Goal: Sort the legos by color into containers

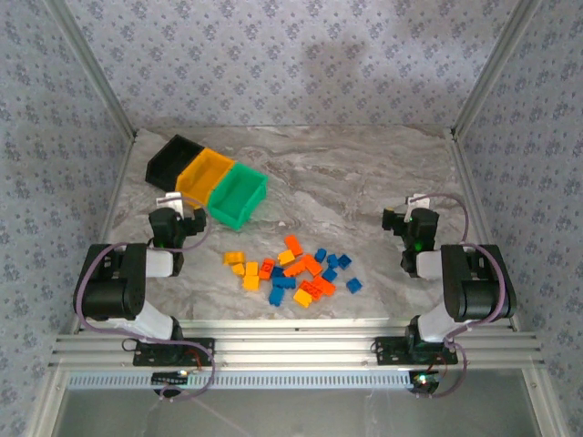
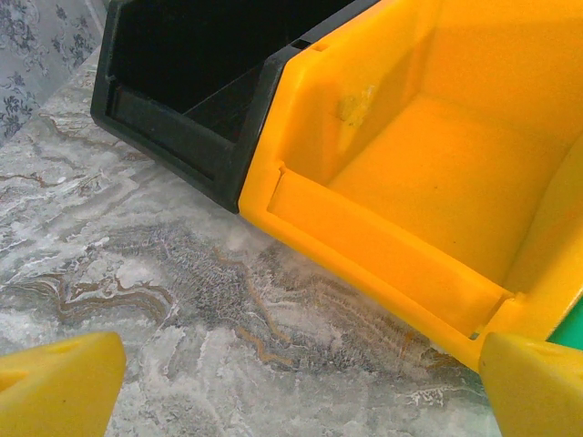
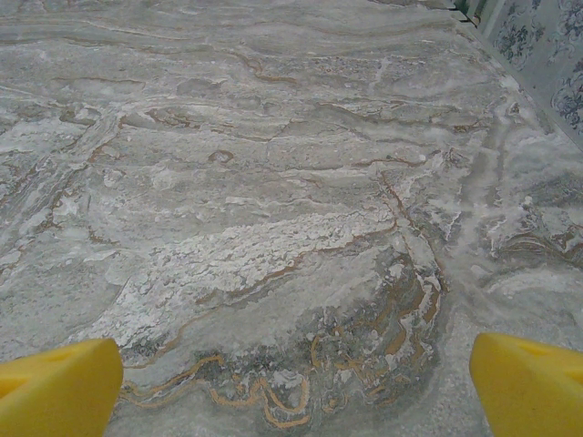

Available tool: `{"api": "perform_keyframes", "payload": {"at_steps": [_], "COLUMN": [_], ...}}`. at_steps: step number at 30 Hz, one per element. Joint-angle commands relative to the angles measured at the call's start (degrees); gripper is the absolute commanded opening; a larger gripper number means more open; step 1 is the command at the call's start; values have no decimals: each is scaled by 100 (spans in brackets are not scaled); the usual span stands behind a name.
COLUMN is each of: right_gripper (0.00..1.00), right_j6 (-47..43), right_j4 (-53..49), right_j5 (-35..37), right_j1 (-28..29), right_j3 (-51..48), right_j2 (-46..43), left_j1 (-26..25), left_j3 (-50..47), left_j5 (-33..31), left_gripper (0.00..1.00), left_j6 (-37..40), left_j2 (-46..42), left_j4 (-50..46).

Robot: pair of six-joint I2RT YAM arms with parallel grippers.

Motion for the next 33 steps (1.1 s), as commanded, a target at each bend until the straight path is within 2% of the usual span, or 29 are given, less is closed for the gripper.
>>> {"api": "perform_keyframes", "payload": {"at_steps": [1, 17, 18, 20, 22, 24, 29, 33], "right_gripper": [100, 100, 100, 100, 100, 100, 100, 100], "right_j6": [-65, -60, -33, -25, 42, 217, 630, 755], "right_j4": [129, 176, 25, -894, -1952, -2564, -3175, -3656], "right_j5": [-12, -22, 97, 260, 326, 394, 1008, 2228], "right_j1": [-31, -45, -28, 6, 29, 85, 545, 1376], "right_j3": [98, 89, 116, 439, 922, 1188, 1342, 1611], "right_j2": [-31, -45, -152, -567, -837, -914, -1221, -1340], "left_j1": [36, 37, 36, 37, 43, 44, 43, 45], "left_j3": [143, 128, 117, 113, 218, 236, 237, 219], "left_j5": [88, 101, 158, 189, -226, -406, -551, -714], "left_gripper": [100, 100, 100, 100, 100, 100, 100, 100], "left_j6": [60, 59, 73, 81, -180, -352, -817, -1544], "left_j2": [-56, -65, -162, -629, -997, -1265, -2091, -2797], "left_j4": [-15, 8, 5, -418, -1024, -1358, -1893, -1931]}}
